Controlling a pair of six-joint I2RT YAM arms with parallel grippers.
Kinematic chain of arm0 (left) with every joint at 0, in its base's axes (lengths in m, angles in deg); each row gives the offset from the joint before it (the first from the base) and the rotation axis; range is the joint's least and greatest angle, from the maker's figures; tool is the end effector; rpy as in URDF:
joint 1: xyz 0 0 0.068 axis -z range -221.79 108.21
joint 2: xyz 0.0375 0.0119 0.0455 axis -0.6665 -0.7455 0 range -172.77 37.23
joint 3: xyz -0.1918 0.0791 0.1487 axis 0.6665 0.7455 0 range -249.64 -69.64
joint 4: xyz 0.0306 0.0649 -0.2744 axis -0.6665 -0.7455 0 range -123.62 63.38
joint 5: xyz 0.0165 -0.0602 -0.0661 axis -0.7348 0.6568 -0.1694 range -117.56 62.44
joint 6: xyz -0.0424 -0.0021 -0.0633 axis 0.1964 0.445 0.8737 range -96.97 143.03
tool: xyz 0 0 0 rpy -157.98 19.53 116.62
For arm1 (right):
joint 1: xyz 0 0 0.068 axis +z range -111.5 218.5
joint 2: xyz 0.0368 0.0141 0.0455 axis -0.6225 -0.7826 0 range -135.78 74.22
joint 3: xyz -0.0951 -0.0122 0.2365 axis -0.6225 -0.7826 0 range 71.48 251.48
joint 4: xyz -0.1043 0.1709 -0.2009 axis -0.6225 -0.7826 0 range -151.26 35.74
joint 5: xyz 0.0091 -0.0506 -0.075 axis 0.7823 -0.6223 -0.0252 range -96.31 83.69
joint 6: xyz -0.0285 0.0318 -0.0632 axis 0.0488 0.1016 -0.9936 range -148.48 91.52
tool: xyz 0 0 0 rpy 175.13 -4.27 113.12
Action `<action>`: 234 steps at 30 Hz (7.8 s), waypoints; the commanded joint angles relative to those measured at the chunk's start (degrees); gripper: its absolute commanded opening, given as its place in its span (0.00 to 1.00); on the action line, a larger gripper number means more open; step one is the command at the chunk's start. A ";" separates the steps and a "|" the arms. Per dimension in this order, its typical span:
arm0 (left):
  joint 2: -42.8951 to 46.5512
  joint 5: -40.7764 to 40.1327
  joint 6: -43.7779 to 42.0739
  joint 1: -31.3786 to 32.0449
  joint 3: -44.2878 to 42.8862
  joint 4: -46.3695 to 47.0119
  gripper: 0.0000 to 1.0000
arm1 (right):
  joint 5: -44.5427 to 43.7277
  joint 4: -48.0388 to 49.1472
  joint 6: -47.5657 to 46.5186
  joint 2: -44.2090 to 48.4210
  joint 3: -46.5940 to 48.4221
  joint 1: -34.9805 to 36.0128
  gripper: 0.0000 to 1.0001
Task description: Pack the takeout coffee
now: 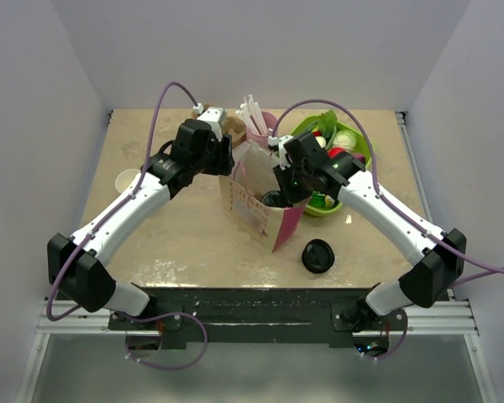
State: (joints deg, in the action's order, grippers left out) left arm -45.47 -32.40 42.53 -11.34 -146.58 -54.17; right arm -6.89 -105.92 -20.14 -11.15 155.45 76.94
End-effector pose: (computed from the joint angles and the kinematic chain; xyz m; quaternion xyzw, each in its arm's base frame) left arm 0.3282 -0.1868 0.3141 0.0639 0.8772 -0.1666 0.4457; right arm 0.2771 0.2193 0.3011 -0.2447 0.9164 0.1214 0.2927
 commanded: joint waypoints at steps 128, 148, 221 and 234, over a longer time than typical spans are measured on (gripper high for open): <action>-34.90 28.75 -3.95 -20.61 -36.87 20.61 1.00 | 18.77 59.13 4.49 -49.81 47.68 -16.29 0.50; -34.38 28.84 -4.48 -20.97 -36.69 17.97 0.99 | 15.17 55.61 4.58 -54.73 51.92 -15.67 0.37; -14.78 27.96 1.06 -21.58 -12.97 18.68 1.00 | 27.12 60.44 8.97 -0.68 15.89 -7.94 0.00; -10.73 24.79 1.41 -21.58 -8.22 18.41 1.00 | 28.26 69.15 15.04 -1.12 1.12 -6.97 0.00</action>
State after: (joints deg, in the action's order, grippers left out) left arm -58.65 -6.61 43.45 -32.43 -155.44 -37.40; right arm 20.34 -43.05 -7.92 -14.66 158.24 69.59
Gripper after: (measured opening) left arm 0.994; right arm 0.007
